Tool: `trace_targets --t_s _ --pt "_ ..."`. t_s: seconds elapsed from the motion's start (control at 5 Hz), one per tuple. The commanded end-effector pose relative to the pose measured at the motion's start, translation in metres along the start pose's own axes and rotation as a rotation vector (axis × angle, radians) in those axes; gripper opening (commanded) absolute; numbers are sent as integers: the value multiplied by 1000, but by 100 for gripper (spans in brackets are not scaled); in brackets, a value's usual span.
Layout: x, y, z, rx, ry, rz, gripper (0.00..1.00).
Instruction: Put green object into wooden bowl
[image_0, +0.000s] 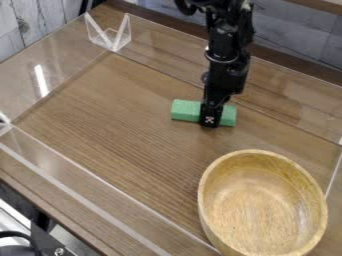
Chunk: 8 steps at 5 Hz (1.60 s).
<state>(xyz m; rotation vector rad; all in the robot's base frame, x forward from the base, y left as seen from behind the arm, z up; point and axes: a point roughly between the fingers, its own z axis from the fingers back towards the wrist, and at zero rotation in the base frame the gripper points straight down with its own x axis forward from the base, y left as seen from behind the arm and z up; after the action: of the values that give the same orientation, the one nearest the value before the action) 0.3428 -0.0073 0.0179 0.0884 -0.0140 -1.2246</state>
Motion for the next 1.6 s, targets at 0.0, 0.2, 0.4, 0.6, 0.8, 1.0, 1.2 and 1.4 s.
trace_targets --t_s 0.0,0.2,0.4,0.6,0.8,1.0,1.2,1.4 --pt "0 5 7 8 -3 -9 0" --pt "0 4 13 -9 6 55 0" --pt "0 3 19 -22 14 120 0" --pt "-2 2 30 -27 14 101 0" --pt "-3 1 45 -26 15 89 0" --pt "-3 0 61 -18 18 81 0" --pt "0 -1 58 -11 23 129 0" --pt "2 -5 49 -15 19 152 0"
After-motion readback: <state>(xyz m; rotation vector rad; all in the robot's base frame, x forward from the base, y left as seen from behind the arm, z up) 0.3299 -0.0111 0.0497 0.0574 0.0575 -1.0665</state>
